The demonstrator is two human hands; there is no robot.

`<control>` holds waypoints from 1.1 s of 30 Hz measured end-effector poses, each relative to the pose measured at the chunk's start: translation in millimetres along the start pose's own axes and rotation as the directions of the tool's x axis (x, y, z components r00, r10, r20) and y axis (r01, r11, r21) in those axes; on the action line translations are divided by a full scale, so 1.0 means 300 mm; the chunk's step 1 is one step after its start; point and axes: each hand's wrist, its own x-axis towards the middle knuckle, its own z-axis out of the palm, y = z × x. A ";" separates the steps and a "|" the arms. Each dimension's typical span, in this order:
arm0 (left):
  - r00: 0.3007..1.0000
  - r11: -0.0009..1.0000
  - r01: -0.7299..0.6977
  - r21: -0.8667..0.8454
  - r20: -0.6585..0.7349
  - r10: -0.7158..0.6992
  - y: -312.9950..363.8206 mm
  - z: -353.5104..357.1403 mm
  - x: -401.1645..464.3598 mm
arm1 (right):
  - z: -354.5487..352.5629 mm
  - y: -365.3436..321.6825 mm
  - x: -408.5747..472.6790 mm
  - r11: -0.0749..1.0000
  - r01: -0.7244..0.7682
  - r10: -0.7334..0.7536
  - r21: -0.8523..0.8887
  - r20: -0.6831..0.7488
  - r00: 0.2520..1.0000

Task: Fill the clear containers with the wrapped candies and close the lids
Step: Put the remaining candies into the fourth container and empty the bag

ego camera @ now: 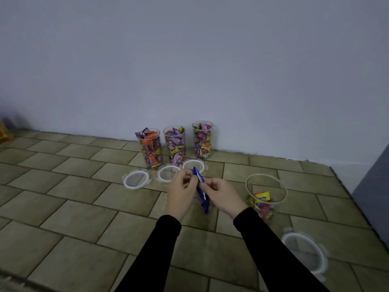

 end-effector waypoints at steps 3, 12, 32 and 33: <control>0.998 0.985 -0.032 0.170 -0.043 0.040 0.006 0.012 -0.003 | -0.005 -0.006 -0.013 0.966 0.070 -0.072 -0.248 0.002 0.997; 0.976 0.831 -0.197 0.520 0.183 0.117 0.052 0.029 -0.024 | -0.001 0.040 -0.057 0.915 0.167 -0.188 -0.368 -0.020 0.982; 0.923 0.703 -0.375 0.604 0.315 0.222 0.082 -0.027 0.036 | -0.030 0.012 -0.077 0.900 0.112 -0.183 -0.420 -0.133 0.974; 0.918 0.687 -0.389 0.614 0.319 0.234 0.089 -0.024 0.043 | -0.029 0.010 -0.078 0.894 0.100 -0.172 -0.436 -0.129 0.977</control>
